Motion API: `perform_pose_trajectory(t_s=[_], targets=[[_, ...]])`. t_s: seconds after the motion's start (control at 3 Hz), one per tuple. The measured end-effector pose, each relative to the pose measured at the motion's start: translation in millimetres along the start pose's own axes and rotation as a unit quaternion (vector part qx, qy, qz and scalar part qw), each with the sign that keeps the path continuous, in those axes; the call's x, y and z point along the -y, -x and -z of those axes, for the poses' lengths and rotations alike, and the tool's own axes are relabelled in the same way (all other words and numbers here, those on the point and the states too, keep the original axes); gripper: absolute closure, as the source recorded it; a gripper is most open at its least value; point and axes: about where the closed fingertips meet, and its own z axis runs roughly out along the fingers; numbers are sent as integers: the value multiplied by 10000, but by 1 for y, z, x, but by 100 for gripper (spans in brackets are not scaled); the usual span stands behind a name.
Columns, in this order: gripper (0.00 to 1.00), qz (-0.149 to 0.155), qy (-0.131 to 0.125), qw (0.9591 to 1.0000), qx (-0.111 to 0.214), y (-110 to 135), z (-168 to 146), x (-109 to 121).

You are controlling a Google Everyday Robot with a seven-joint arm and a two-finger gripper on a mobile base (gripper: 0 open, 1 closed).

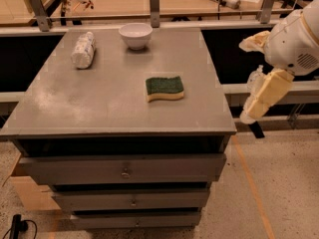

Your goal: Move sponge near blue plastic bottle

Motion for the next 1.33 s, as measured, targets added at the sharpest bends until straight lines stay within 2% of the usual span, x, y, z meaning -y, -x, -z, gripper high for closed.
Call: perform_pose_trajectory(t_s=[0.33,0.67,1.0,1.33], targets=[[0,34,179,9955,935,17,-35,18],[0,-85,455,9867,1556,25,-84,37],[0,-94,449,9869,1544,26,-87,38],[0,-235,529,9853,1607,21,-115,55]])
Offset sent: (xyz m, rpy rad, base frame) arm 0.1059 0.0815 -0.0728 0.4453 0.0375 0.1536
